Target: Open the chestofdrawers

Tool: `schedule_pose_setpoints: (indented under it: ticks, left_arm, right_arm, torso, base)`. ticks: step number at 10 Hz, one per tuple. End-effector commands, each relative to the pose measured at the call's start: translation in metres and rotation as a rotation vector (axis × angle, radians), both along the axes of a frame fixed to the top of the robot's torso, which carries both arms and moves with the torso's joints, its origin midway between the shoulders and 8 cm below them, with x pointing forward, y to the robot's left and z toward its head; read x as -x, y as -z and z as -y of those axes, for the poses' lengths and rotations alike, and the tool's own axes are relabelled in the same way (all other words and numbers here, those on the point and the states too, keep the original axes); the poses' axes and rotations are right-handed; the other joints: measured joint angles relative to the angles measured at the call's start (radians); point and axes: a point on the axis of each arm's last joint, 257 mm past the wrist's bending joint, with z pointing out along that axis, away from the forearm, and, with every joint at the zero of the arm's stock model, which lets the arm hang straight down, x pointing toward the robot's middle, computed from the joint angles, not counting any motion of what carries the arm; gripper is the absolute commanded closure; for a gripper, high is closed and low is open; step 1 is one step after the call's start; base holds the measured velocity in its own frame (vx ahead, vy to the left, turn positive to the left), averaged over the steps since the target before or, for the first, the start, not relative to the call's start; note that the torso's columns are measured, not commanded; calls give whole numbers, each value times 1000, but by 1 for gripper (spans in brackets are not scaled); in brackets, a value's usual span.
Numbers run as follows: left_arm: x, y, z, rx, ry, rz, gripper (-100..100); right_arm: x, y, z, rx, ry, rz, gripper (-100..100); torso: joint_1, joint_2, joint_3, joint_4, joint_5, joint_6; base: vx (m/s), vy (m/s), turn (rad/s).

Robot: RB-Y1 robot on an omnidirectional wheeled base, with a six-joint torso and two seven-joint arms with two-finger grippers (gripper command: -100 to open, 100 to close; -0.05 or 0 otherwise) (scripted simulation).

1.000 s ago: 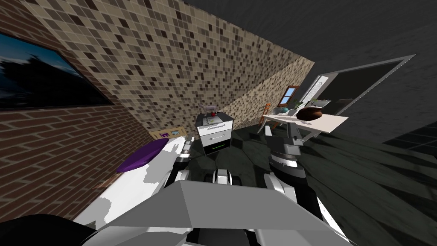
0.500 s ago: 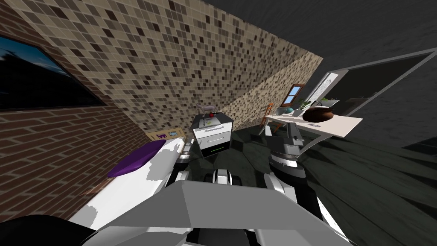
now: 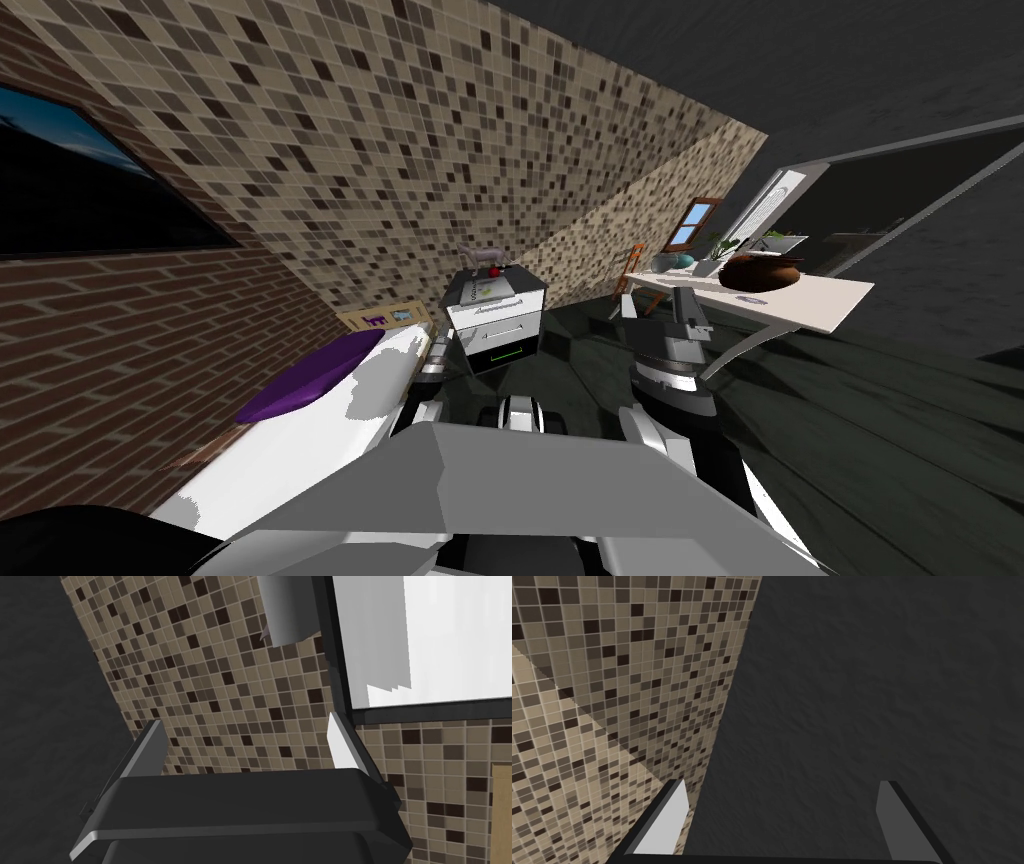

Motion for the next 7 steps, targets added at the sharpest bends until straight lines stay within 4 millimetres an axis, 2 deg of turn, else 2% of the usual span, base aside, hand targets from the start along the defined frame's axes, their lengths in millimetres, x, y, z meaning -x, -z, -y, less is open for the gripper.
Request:
schedule_pose_setpoints:
  ticks: [1,7]
  left_arm:
    - [-1,14,-9,15,-13,-20,-100]
    - [-3,55,-30,74,-57,-75,-100]
  right_arm:
    - [0,0,0,0,0,0,0]
    - [0,0,0,0,0,0,0]
  torso:
    - [0,1,0,0,0,0]
    - [1,1,0,0,0,0]
  base:
    - [118,-71,34]
    - [146,-87,38]
